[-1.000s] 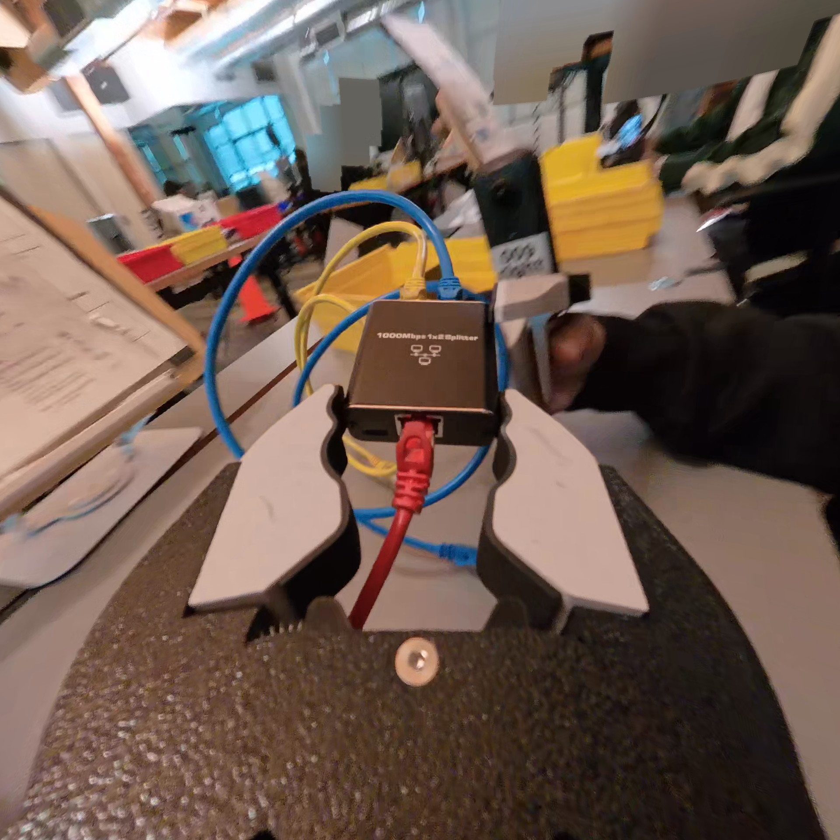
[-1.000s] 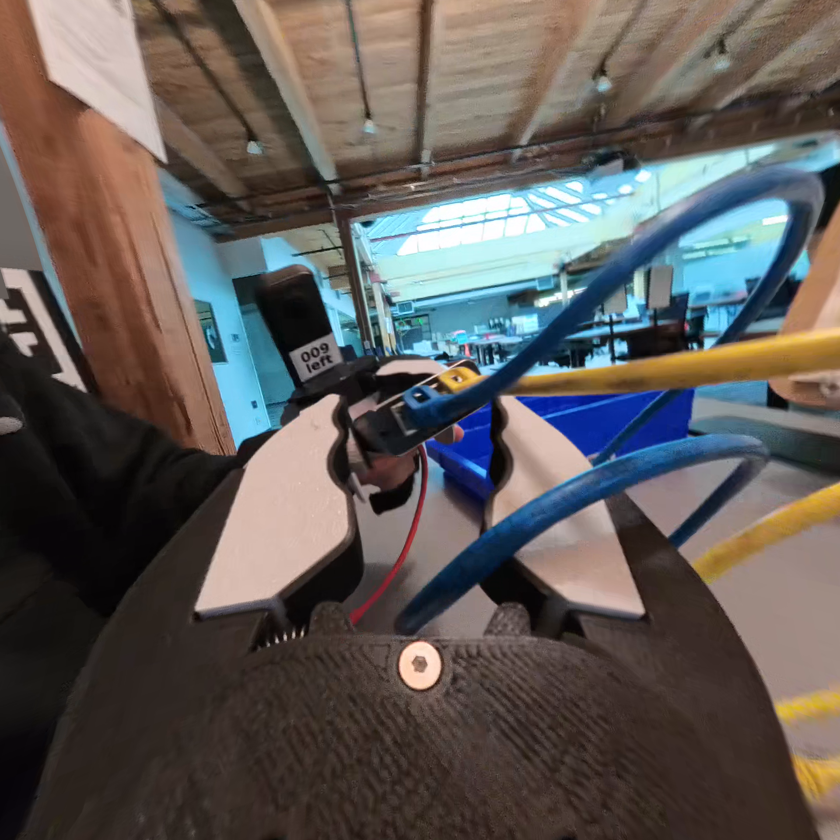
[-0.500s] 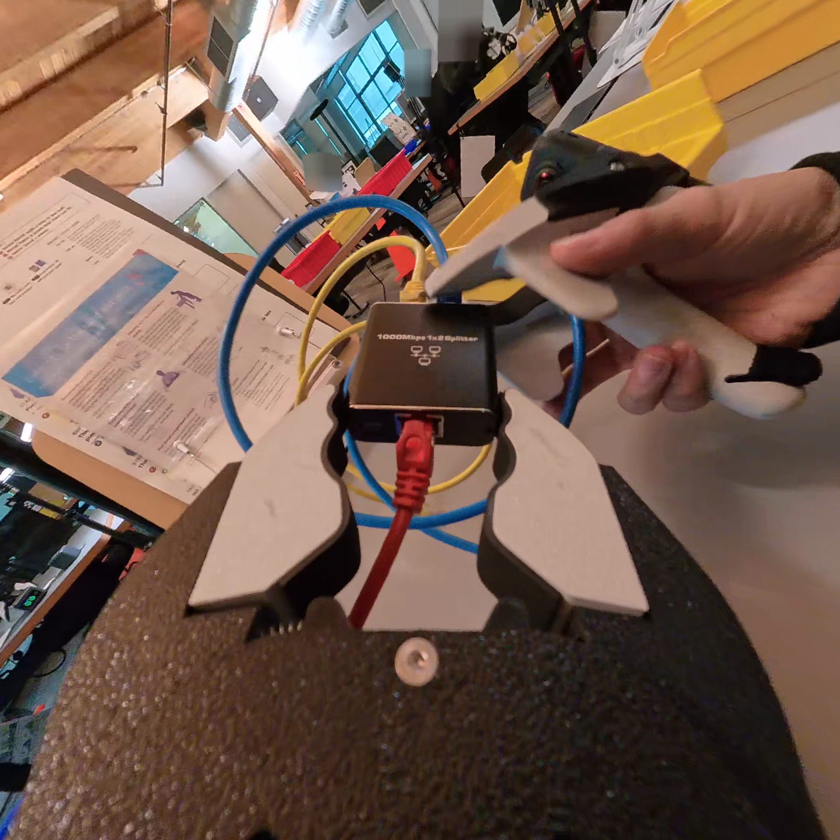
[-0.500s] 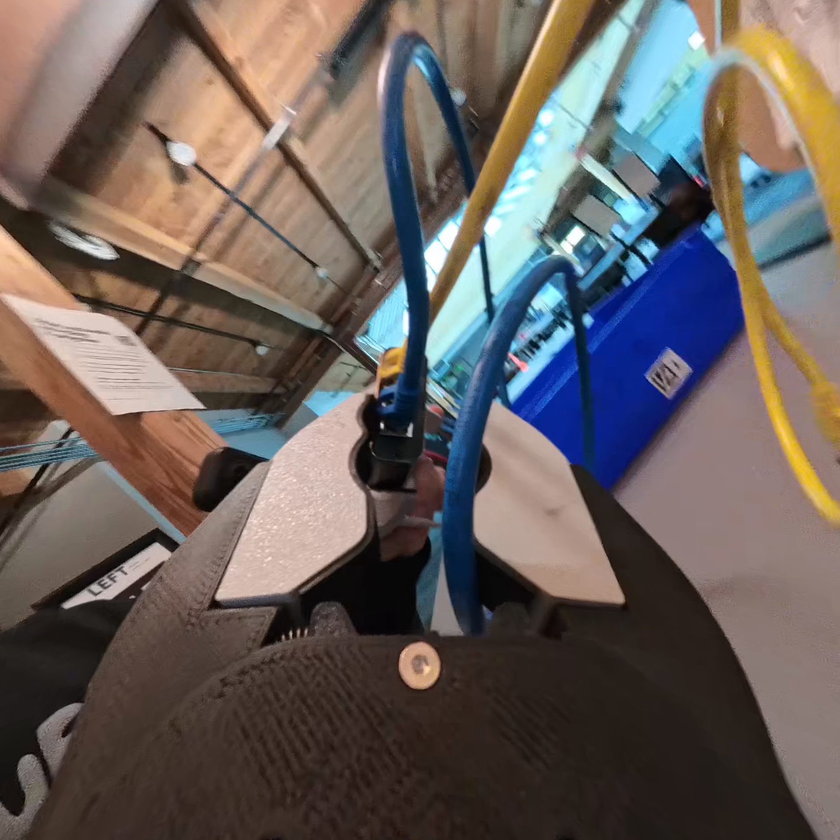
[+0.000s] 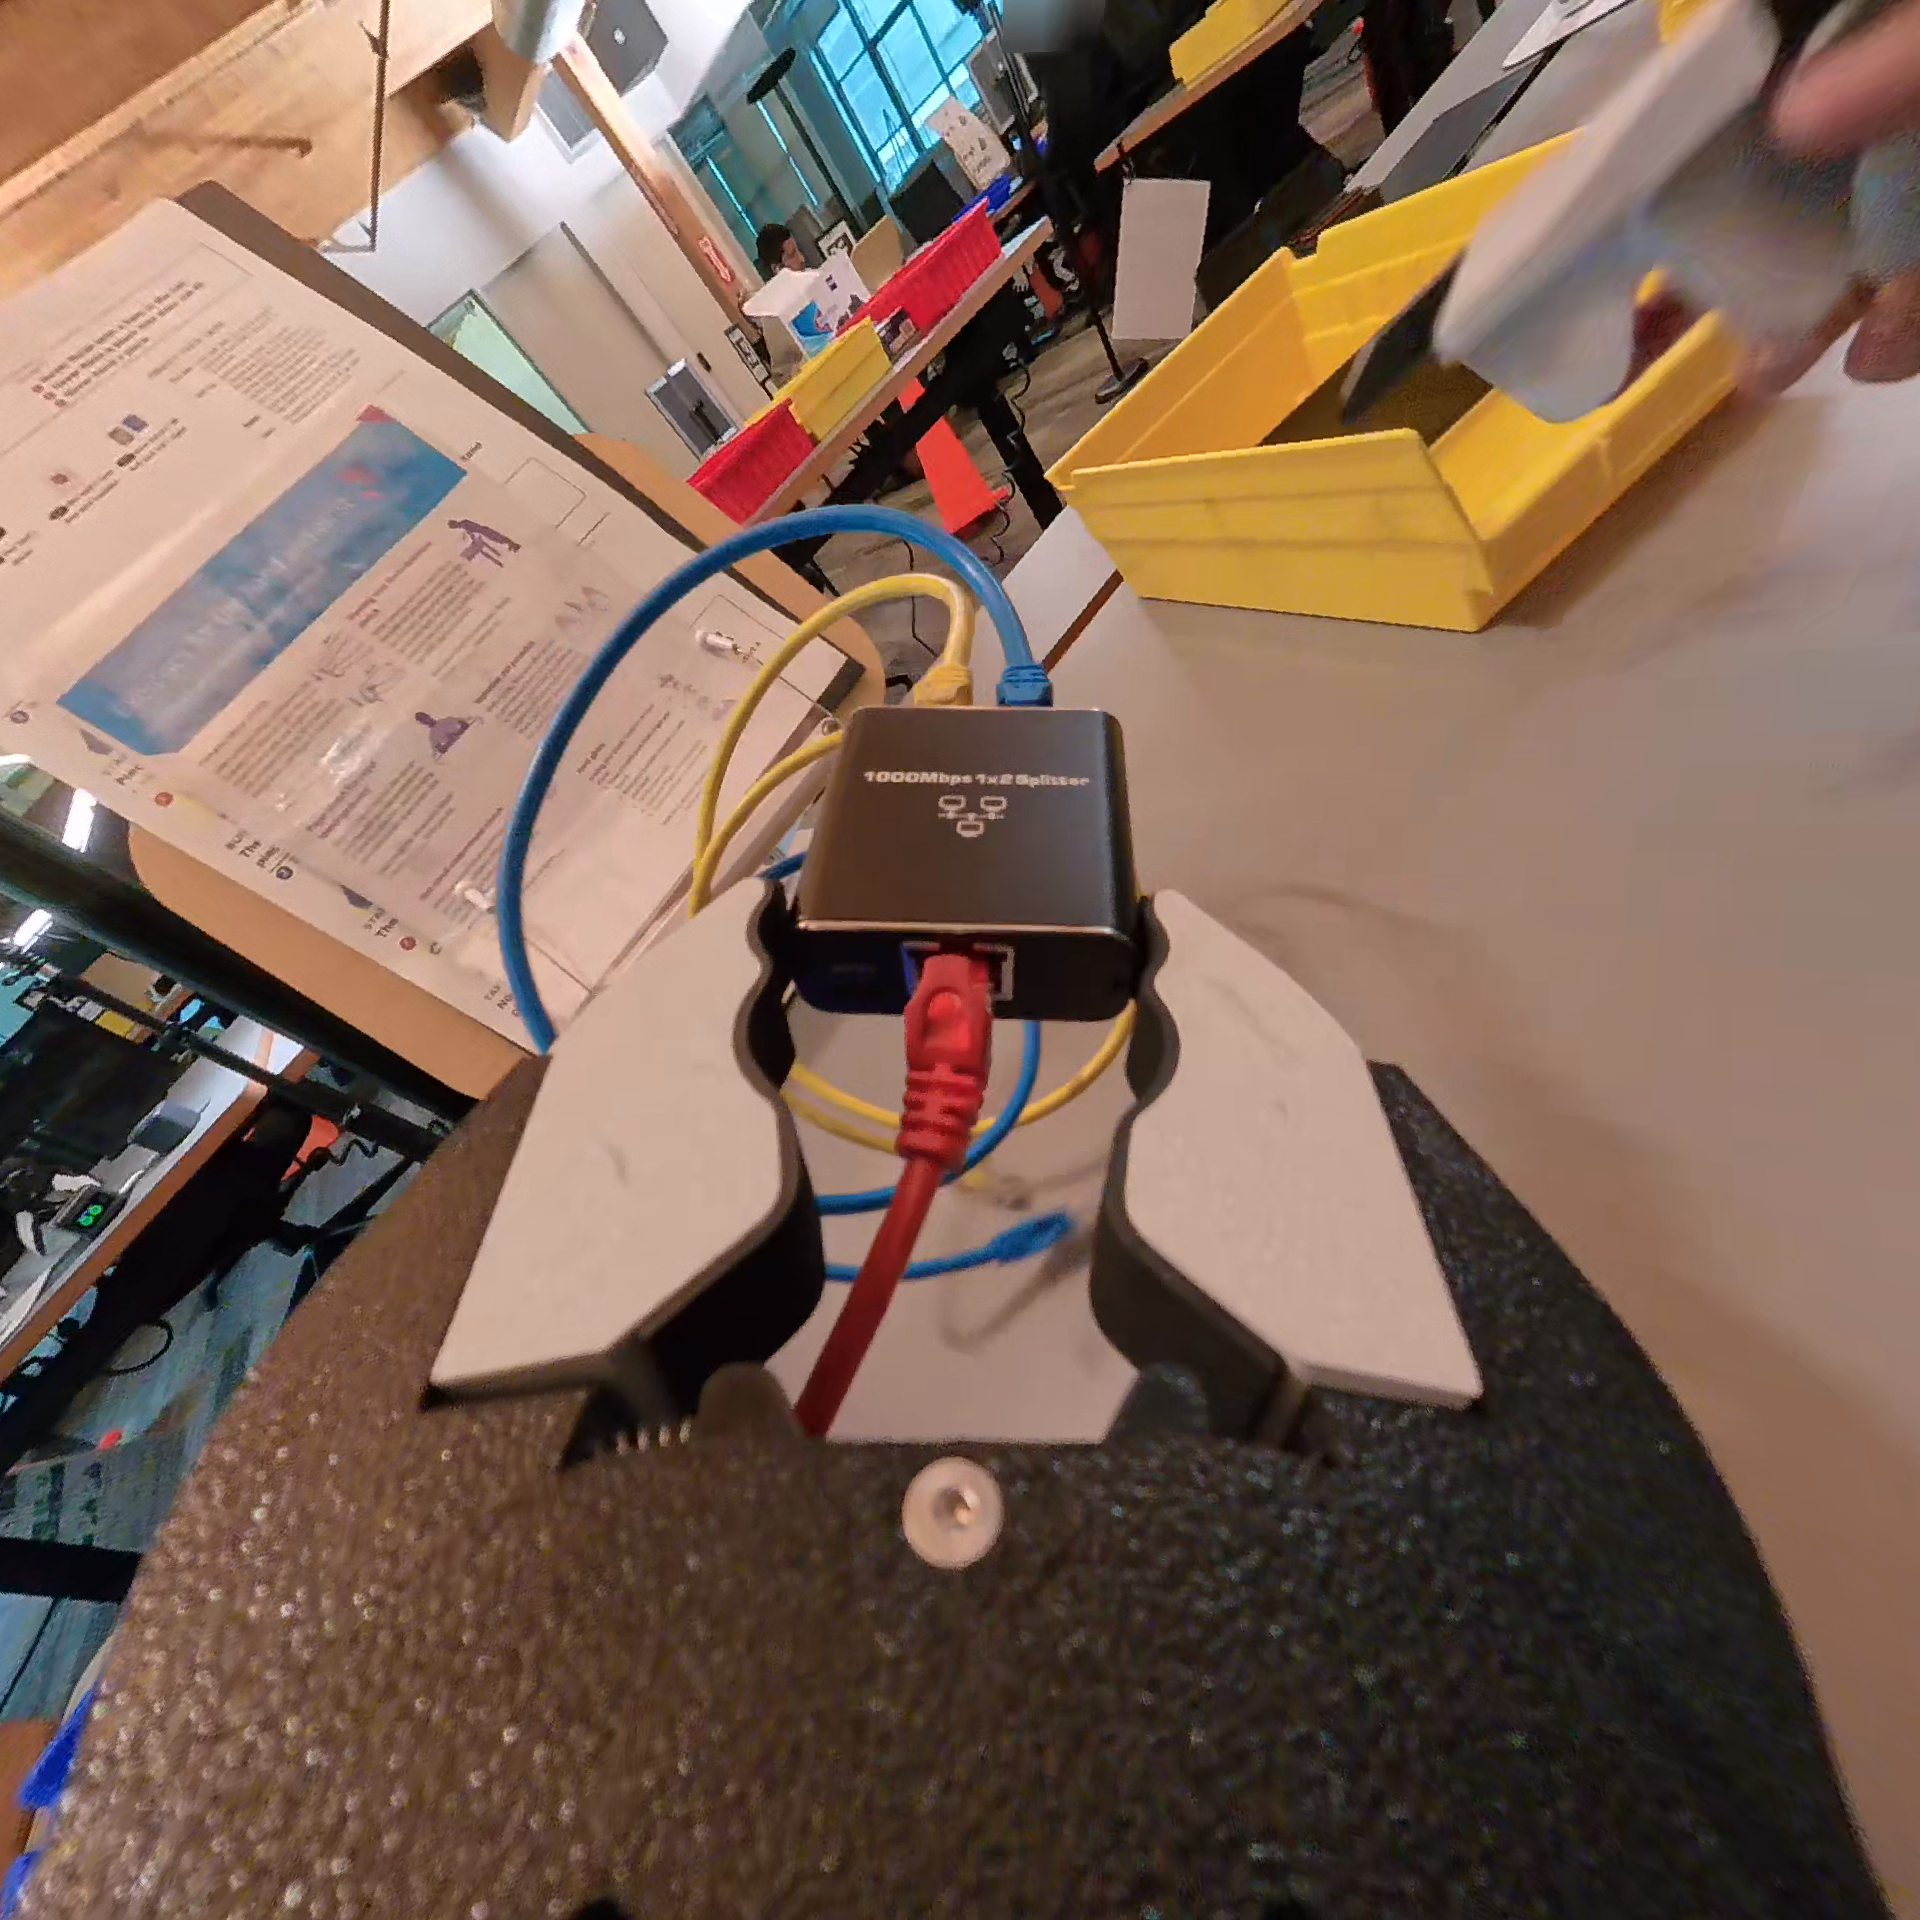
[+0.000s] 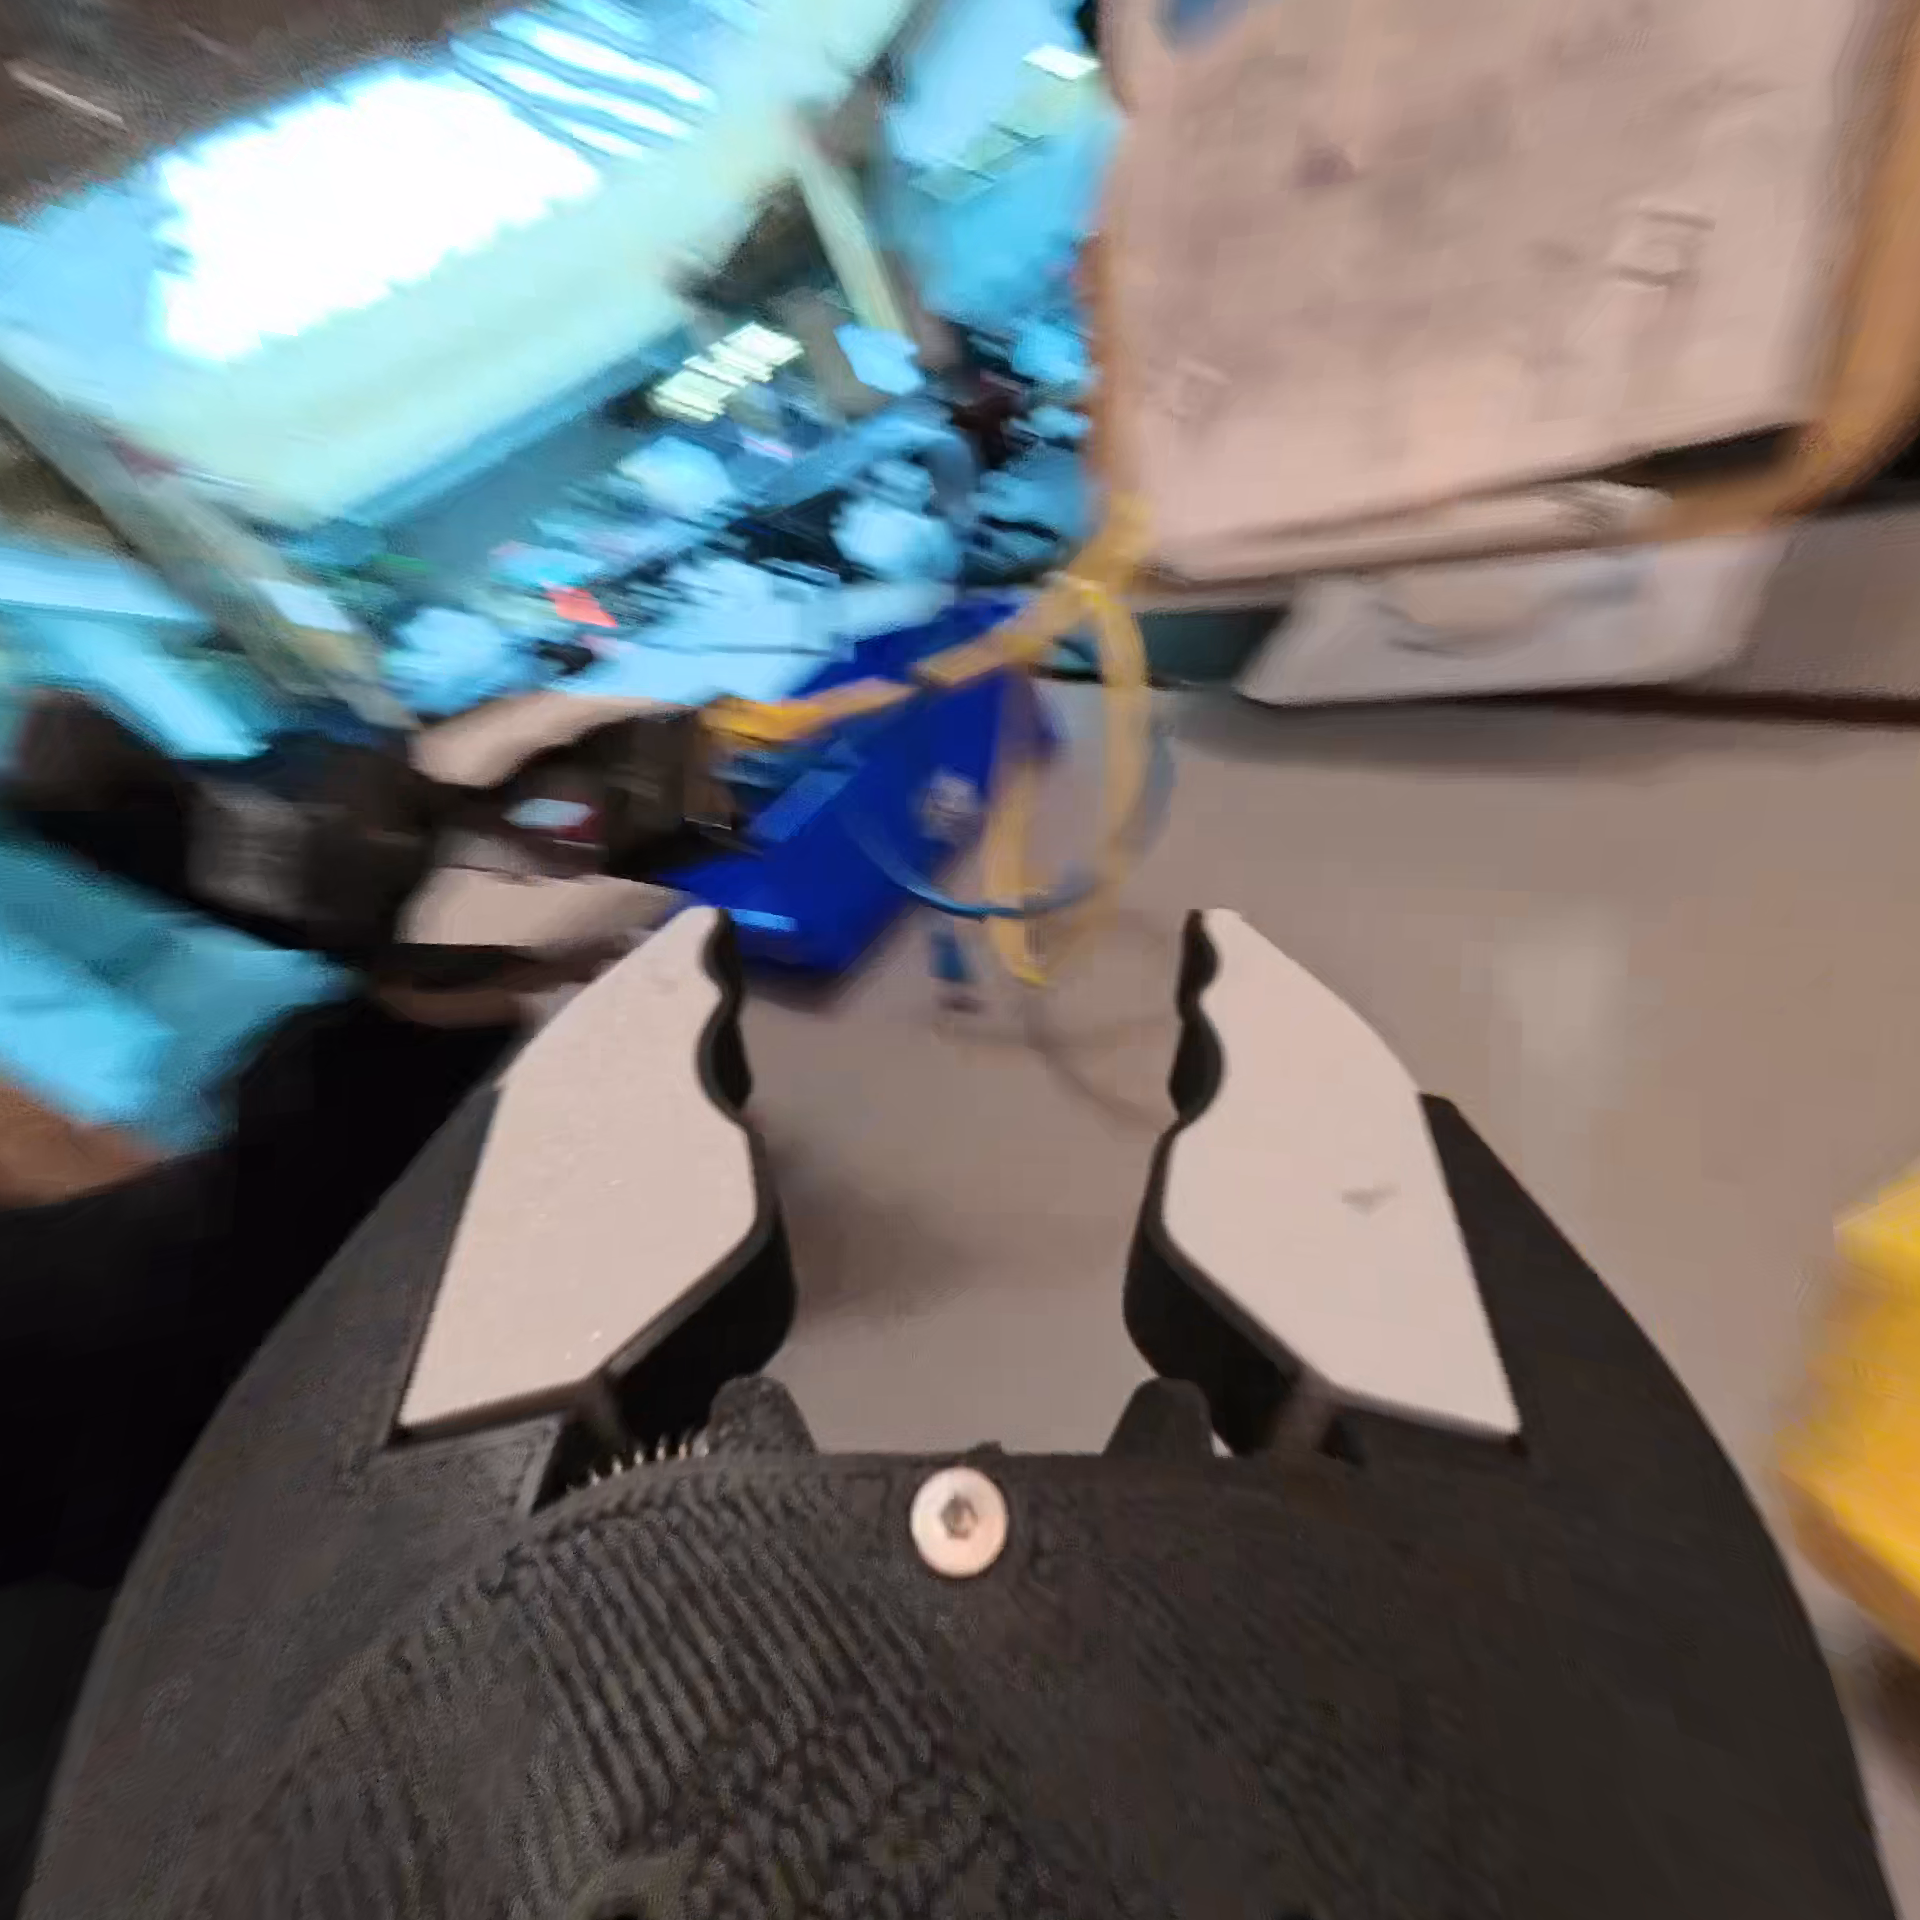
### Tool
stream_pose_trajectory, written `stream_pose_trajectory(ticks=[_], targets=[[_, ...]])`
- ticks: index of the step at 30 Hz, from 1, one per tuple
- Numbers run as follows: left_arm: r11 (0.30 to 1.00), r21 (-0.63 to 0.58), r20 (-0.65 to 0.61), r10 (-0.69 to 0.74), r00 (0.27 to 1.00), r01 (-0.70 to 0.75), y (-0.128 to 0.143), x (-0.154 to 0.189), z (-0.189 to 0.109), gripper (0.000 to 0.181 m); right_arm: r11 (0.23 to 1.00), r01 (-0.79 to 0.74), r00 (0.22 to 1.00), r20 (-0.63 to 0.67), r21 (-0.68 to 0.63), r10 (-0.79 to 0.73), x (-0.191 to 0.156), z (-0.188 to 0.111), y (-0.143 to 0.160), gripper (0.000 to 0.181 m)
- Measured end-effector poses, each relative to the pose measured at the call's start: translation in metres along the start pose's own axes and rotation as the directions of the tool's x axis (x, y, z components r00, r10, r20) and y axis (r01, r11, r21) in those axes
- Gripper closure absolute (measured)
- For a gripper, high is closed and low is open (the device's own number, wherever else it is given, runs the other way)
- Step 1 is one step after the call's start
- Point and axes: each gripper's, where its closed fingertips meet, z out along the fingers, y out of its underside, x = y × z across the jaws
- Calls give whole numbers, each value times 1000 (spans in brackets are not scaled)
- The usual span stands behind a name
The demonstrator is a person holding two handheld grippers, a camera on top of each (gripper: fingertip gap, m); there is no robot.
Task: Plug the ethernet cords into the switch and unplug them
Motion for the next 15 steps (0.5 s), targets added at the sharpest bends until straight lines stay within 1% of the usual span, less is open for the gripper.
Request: stream_pose_trajectory(ticks=[1, 2, 3, 6, 8, 10, 13, 15], targets=[[1000, 1, -11, 7, 1000, -7, 0, 2, 1, 119, 999, -26, 990, 138, 31, 21, -25, 4, -4, 112], [1000, 9, -21, 17, 1000, -17, -2, 5, 1, 119, 997, -65, 972, 230, 46, 53, -40, 10, -5, 116], [999, 19, -33, 28, 999, -27, -4, 8, 1, 120, 992, -118, 956, 273, 37, 104, -47, 20, -2, 116], [997, 54, -67, 57, 996, -53, -15, 19, 2, 120, 973, -218, 910, 345, -77, 231, -58, 53, 26, 112], [995, 74, -83, 66, 994, -60, -21, 24, 3, 120, 956, -254, 868, 401, -150, 293, -69, 67, 42, 110], [992, 100, -104, 80, 991, -70, -25, 30, 2, 120, 935, -324, 806, 474, -146, 354, -81, 74, 42, 111], [987, 138, -153, 106, 983, -85, -29, 44, 2, 120, 886, -454, 695, 588, -88, 414, -89, 74, 25, 156], [986, 139, -148, 108, 983, -88, -29, 45, 3, 120, 870, -485, 663, 610, -93, 435, -86, 75, 24, 156]])
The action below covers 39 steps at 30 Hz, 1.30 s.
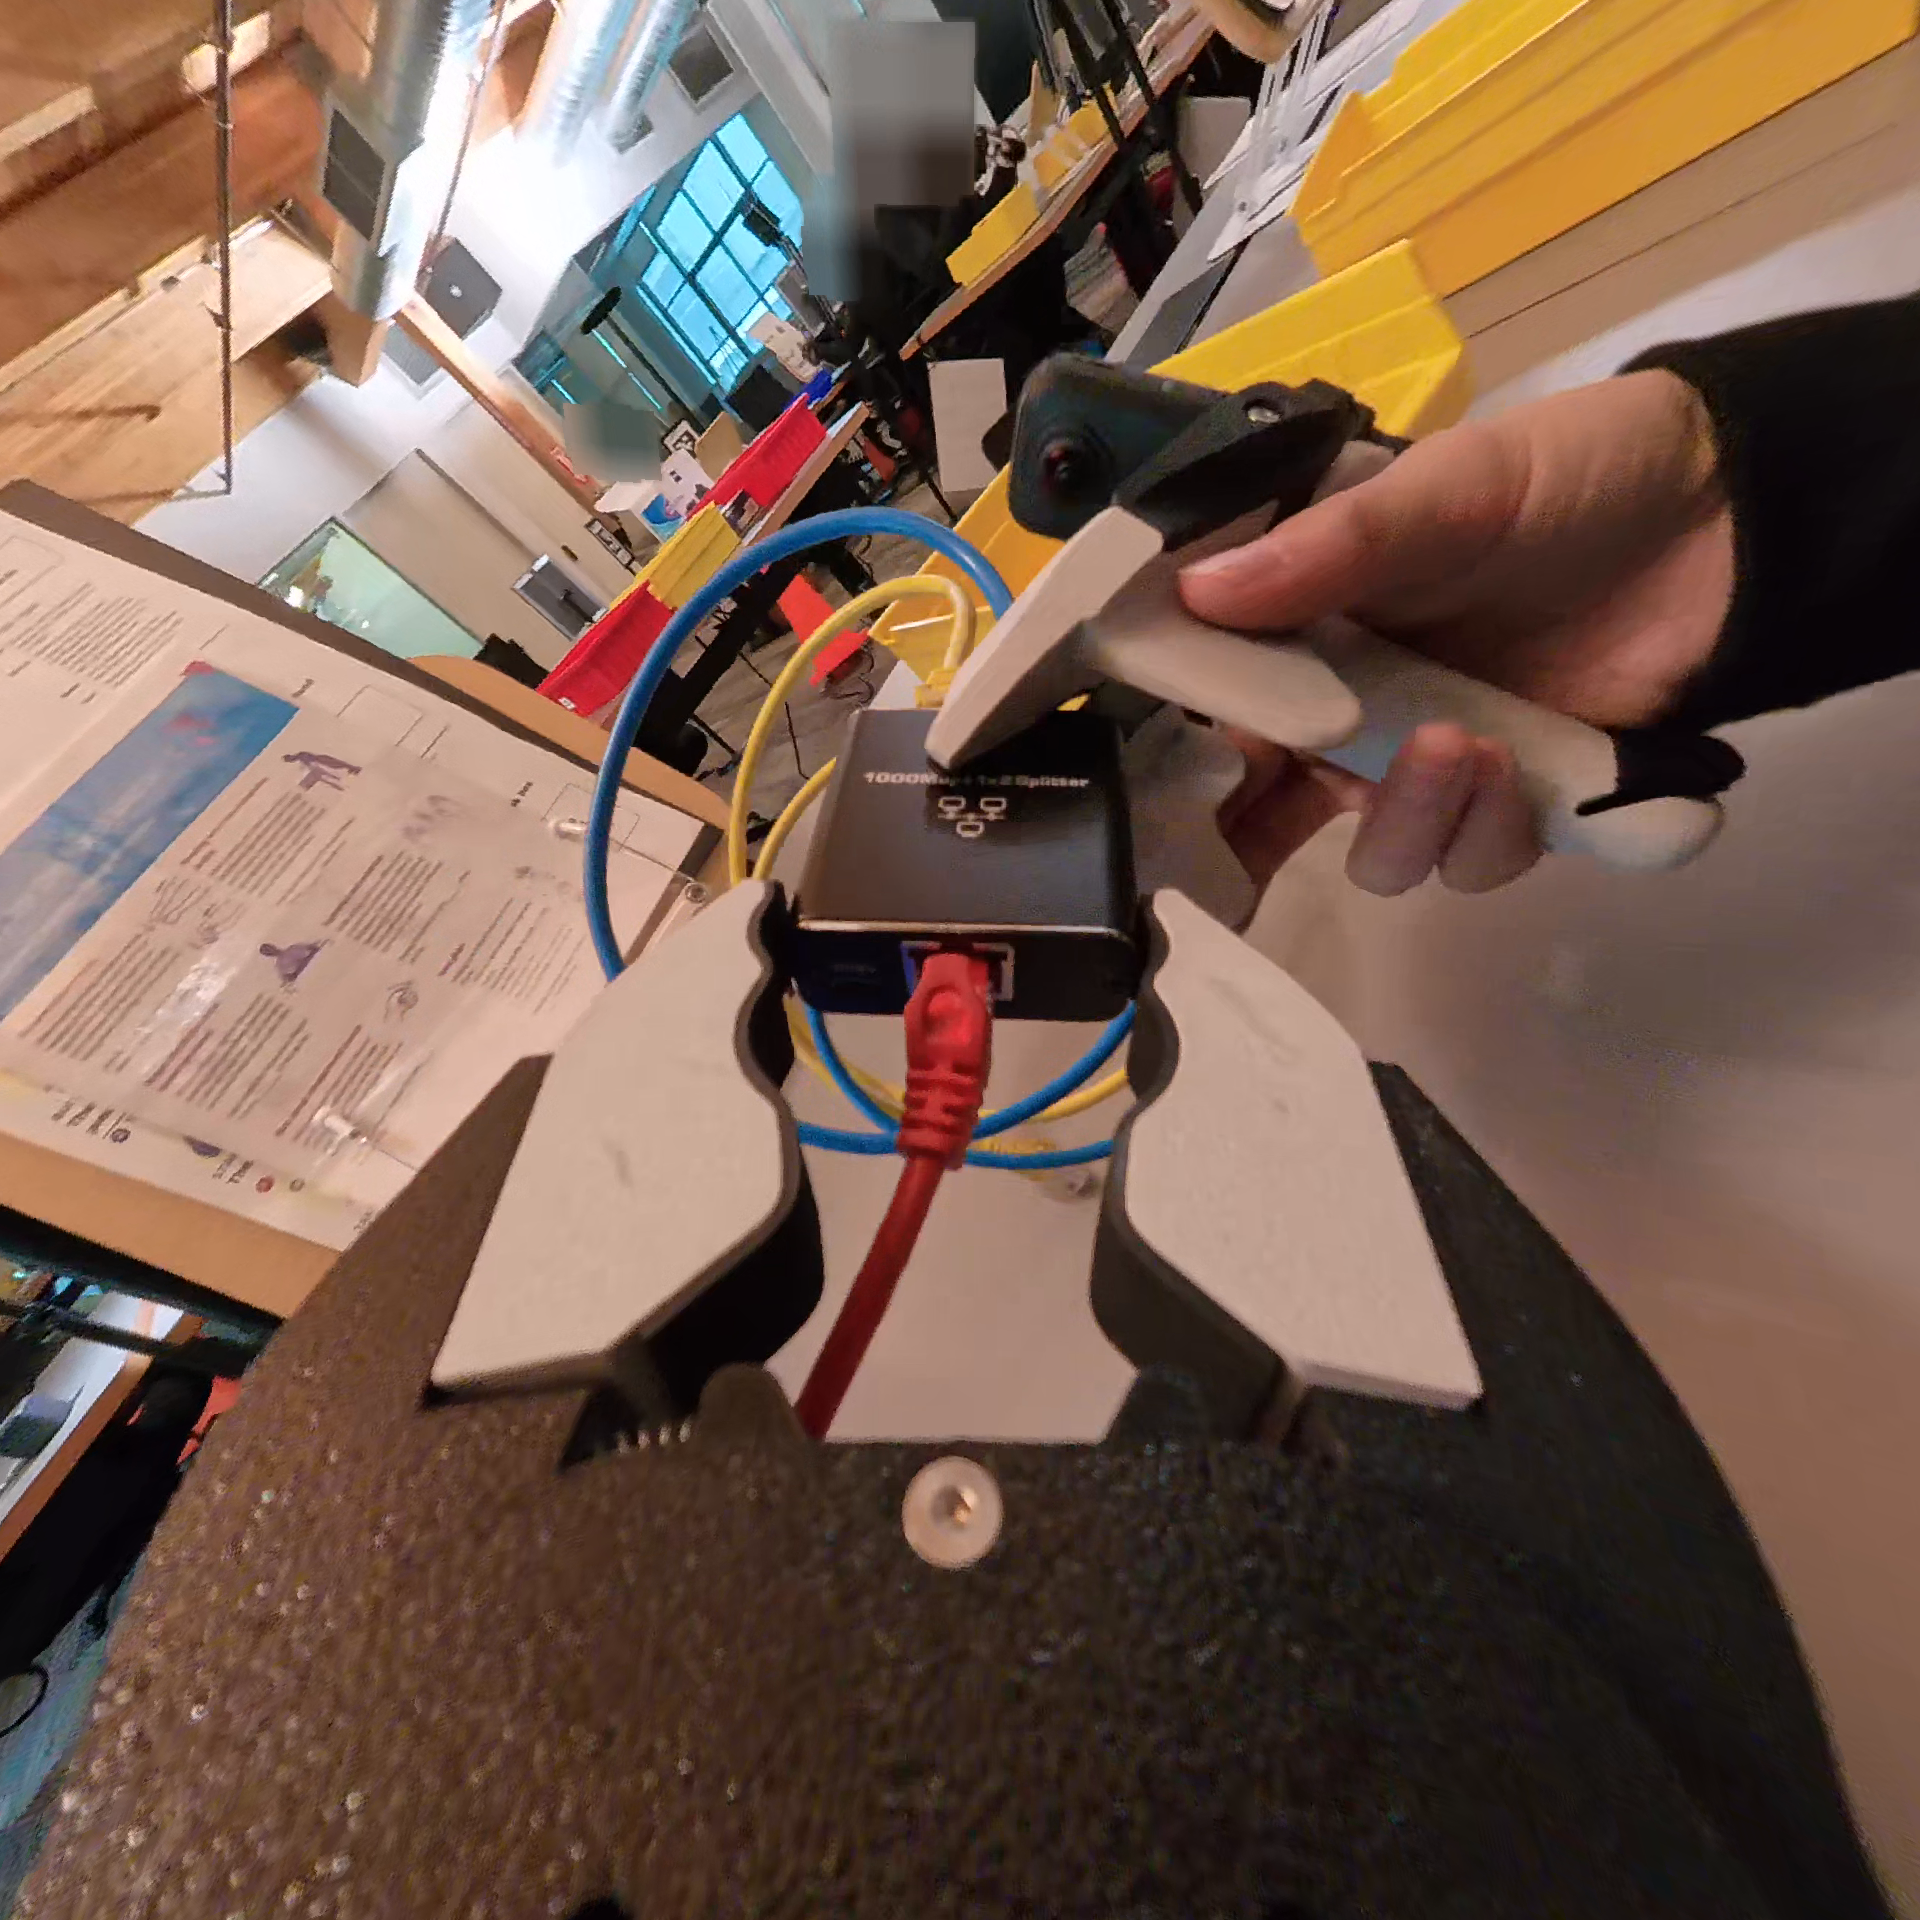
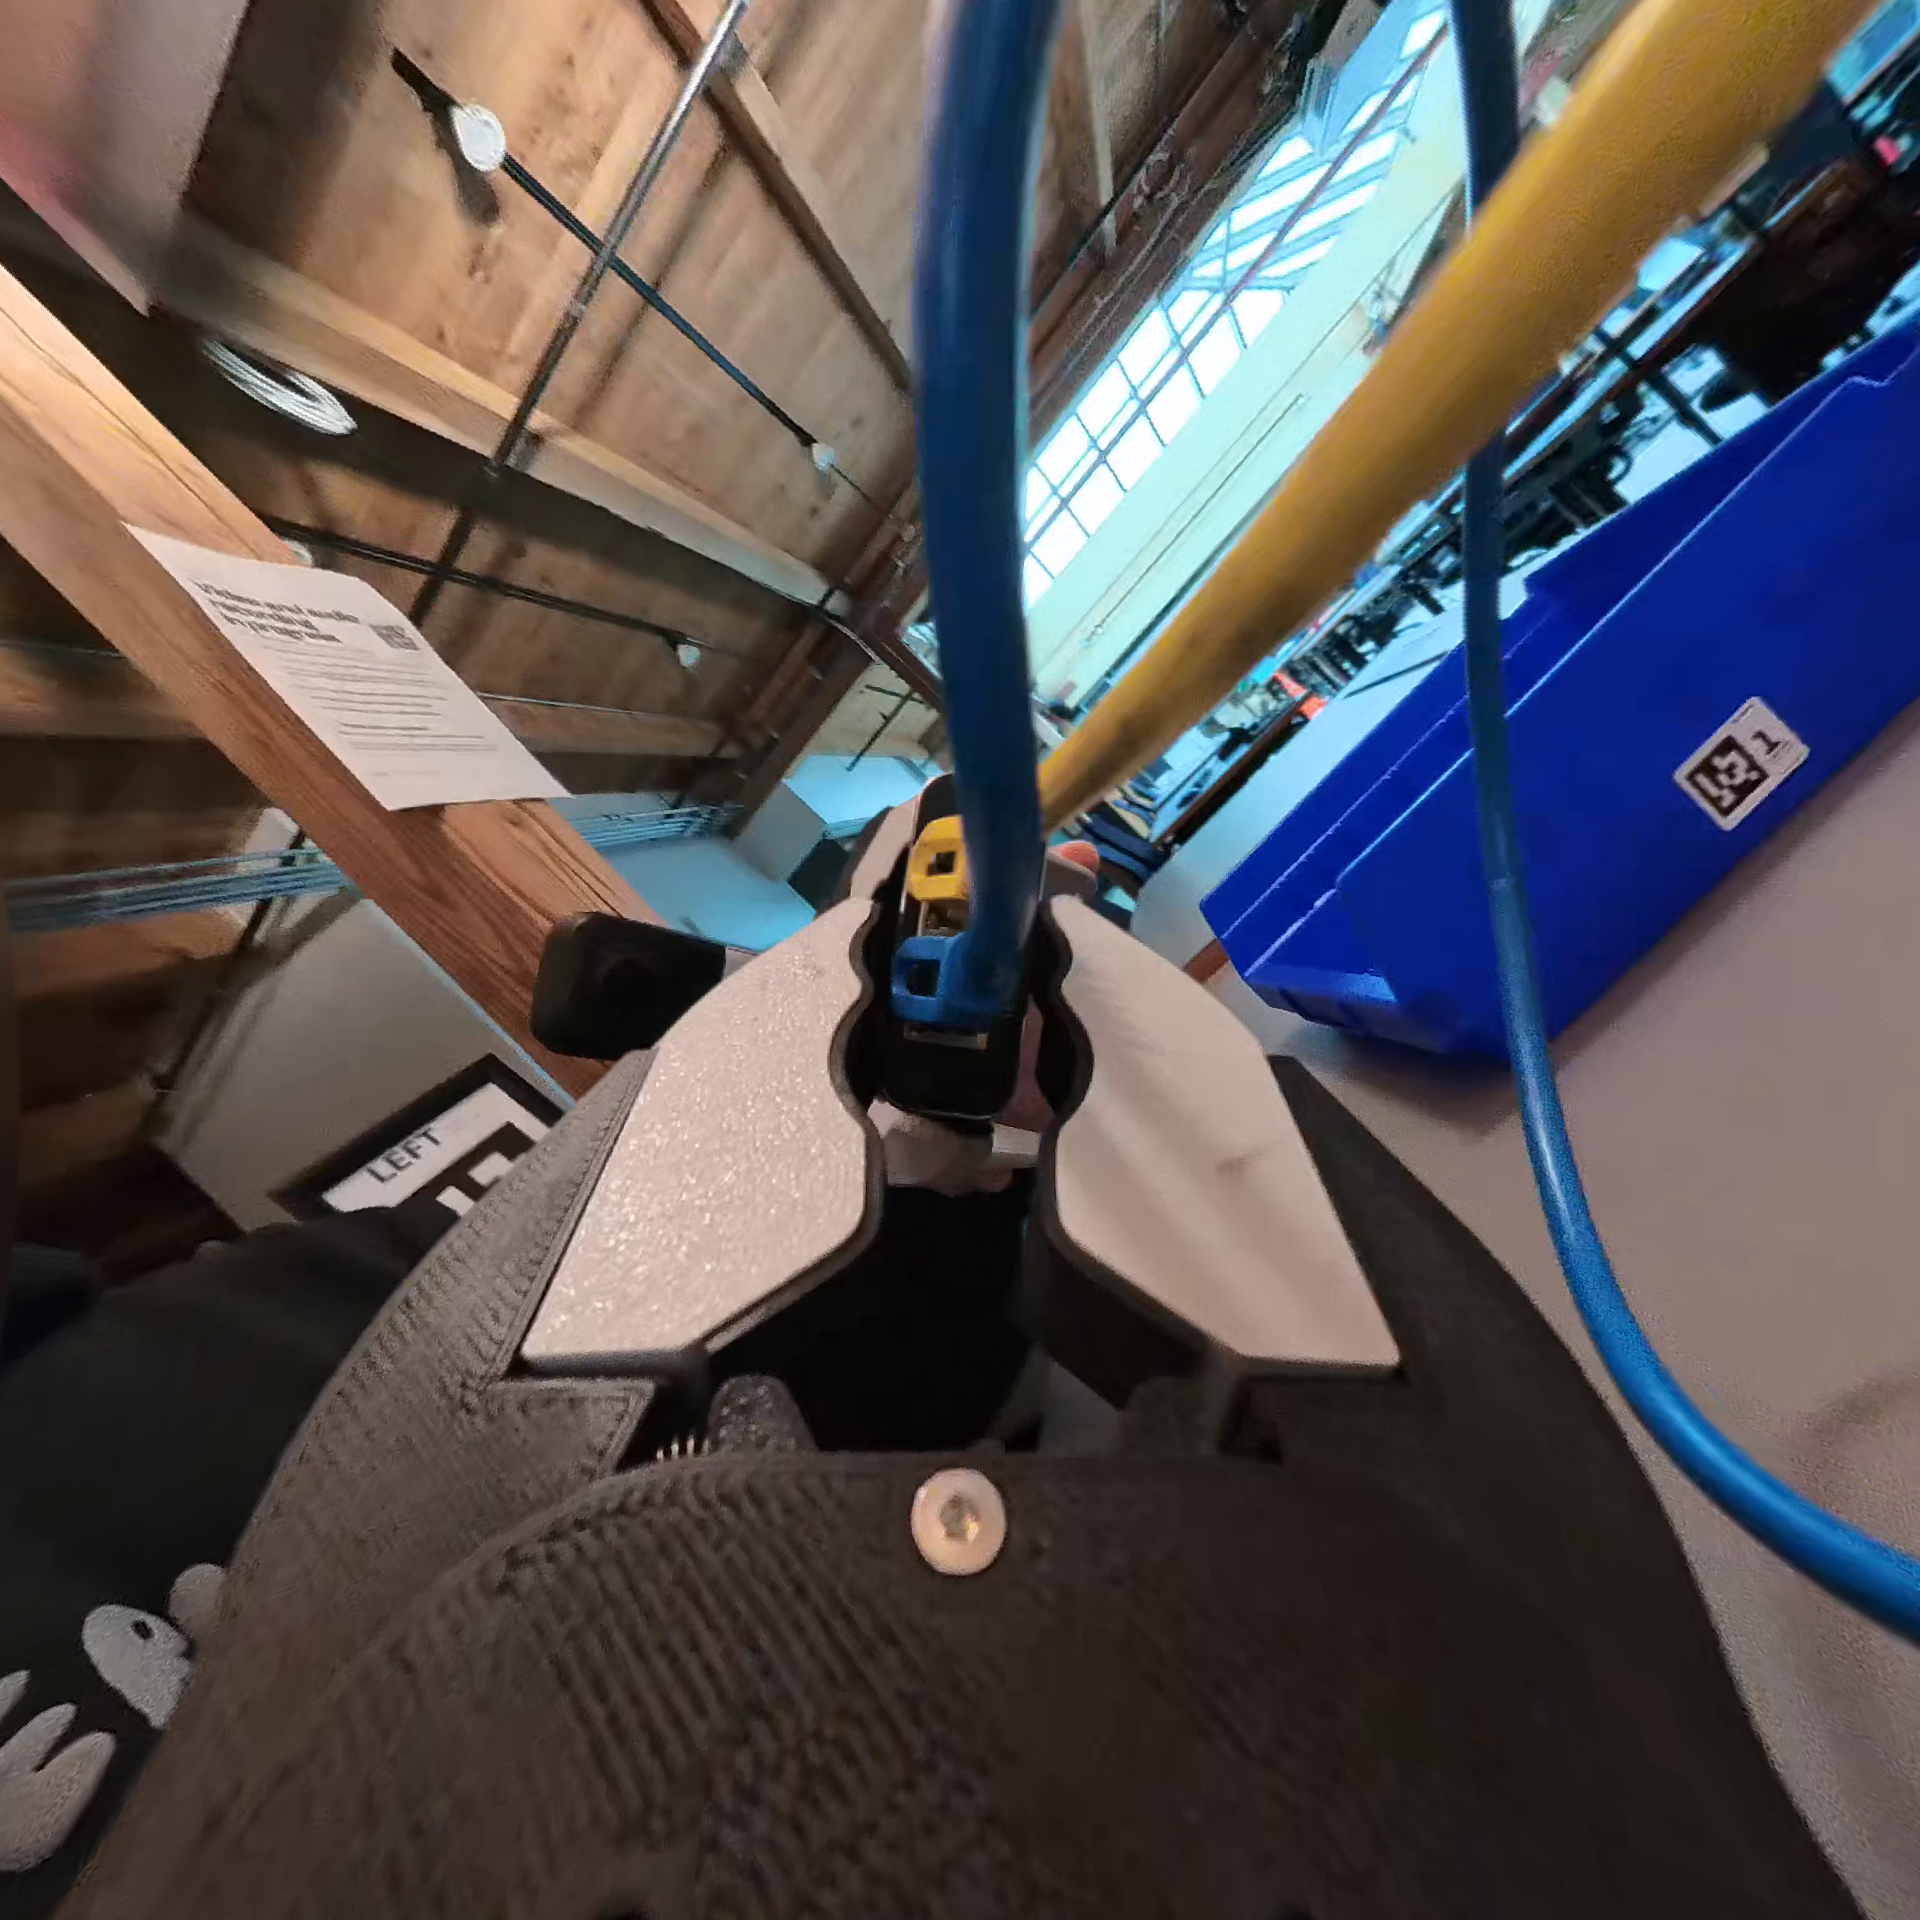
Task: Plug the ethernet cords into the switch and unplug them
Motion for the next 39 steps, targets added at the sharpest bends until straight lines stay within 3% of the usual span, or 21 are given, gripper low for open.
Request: stream_pose_trajectory(ticks=[5, 8, 11, 17, 25, 29, 30, 32, 35, 39], targets=[[999, 40, 95, -6, 995, 2, -2, -10, 3, 119, 974, -173, 984, 74, 147, 164, 5, 3, -9, 158], [996, 86, 127, 0, 992, -11, -2, -14, -1, 116, 962, -241, 967, 115, 130, 227, 3, 8, -3, 157], [993, 109, 48, -52, 997, 46, 4, -4, -1, 111, 982, -188, 978, 102, 31, 184, -4, 17, 12, 158], [985, 149, 59, -95, 994, 85, 5, -5, -5, 112, 984, -177, 983, 61, 19, 176, -2, 19, 14, 158], [988, 76, 69, -140, 988, 135, 18, -3, 1, 112, 985, -170, 985, 4, 38, 170, 8, 16, 13, 157], [976, 95, 85, -203, 975, 195, 21, -3, 2, 113, 993, -111, 993, -39, 33, 112, 11, 16, 13, 155], [971, 105, 90, -224, 971, 214, 21, -4, 2, 113, 997, -77, 995, -60, 31, 78, 12, 15, 12, 152], [961, 128, 124, -262, 957, 247, 23, -11, -1, 113, 999, -21, 991, -131, 40, 26, 20, 11, 9, 130], [943, 164, 146, -314, 938, 290, 27, -21, -9, 113, 999, 15, 985, -171, 28, -10, 24, 6, 7, 118], [934, 193, 136, -329, 934, 301, 30, -16, -14, 113, 994, -11, 987, -158, 110, 28, 23, 6, 2, 129]])
